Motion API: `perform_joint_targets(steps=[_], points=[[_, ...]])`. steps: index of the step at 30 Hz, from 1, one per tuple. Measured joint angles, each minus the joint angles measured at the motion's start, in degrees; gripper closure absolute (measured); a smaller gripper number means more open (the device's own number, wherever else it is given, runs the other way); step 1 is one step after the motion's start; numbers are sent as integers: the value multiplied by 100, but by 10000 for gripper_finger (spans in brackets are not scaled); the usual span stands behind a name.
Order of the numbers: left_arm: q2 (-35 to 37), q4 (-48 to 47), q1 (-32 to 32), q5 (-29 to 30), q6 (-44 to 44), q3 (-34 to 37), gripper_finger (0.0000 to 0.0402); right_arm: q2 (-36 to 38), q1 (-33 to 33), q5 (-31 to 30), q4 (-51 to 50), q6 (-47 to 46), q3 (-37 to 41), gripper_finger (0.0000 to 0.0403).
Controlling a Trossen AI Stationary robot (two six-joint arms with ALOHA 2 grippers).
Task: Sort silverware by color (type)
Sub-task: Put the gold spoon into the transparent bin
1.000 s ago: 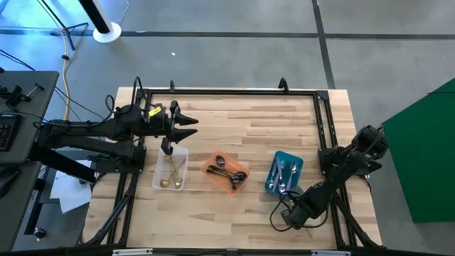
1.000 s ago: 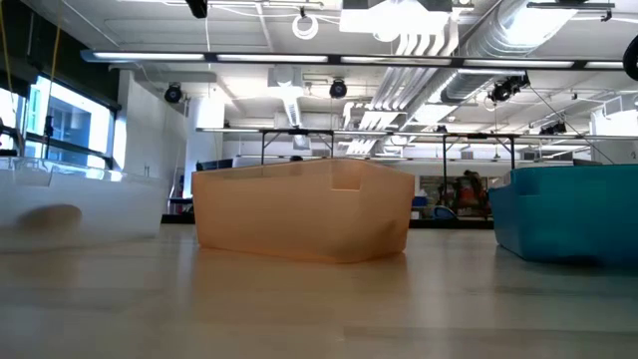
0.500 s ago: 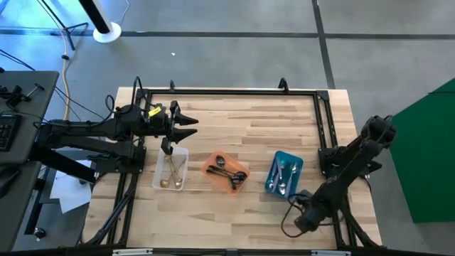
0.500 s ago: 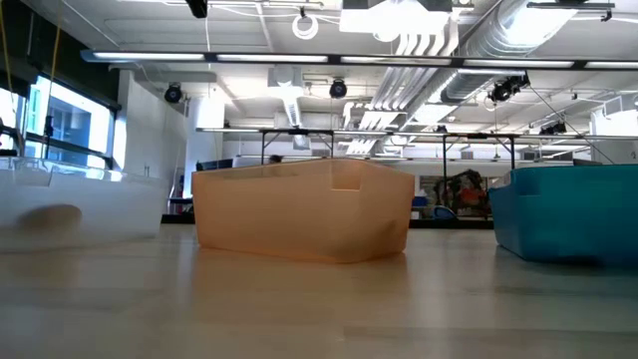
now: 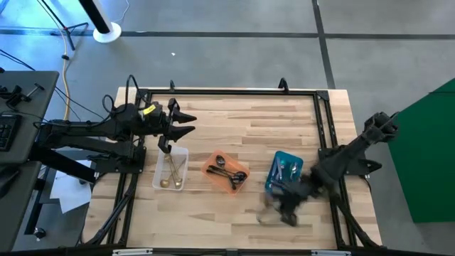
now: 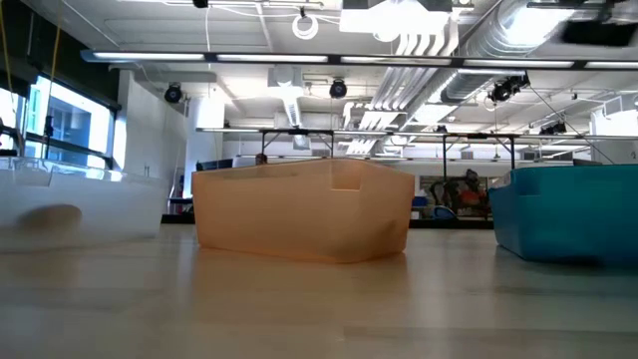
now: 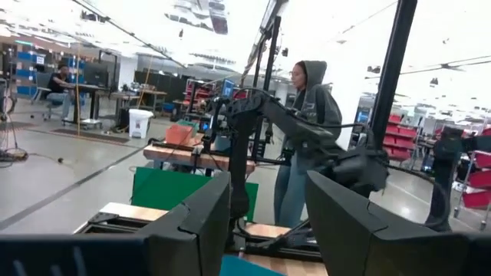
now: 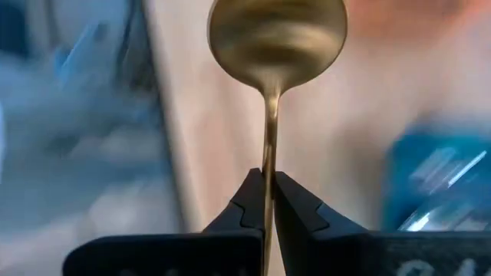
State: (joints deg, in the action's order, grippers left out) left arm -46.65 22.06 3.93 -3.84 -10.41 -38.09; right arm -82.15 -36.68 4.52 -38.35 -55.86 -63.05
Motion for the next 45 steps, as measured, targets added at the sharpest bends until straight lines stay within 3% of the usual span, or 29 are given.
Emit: perform_joint_targets(steps=[4,8,14,20,27,37,45], points=[[-63,24,-1,-3,-236,-2,245,-2,1078,-999,120,1322,-231,403],[-242,35,-82,-75,-23,-2,245,-2,2004,-1756,938,2581,-398,403],[-712,401,-314,-38,88,-2,245,-2,2776,-1754,2628,4079,-584,403],[-1078,635,-502,415,7,-2,245,-2,2961,-1494,3074,4943,-999,403],[-1314,839,-683,647,331,-23,245,-2,3109,-1479,3085,5240,-1082,403],[-1861,558,-696,713,673,-651,245,-2,3230,-1216,3177,5189,-1077,403],[-1816,429,-656,745,677,-673,245,-2,3232,-1221,3180,5185,-1073,403]])
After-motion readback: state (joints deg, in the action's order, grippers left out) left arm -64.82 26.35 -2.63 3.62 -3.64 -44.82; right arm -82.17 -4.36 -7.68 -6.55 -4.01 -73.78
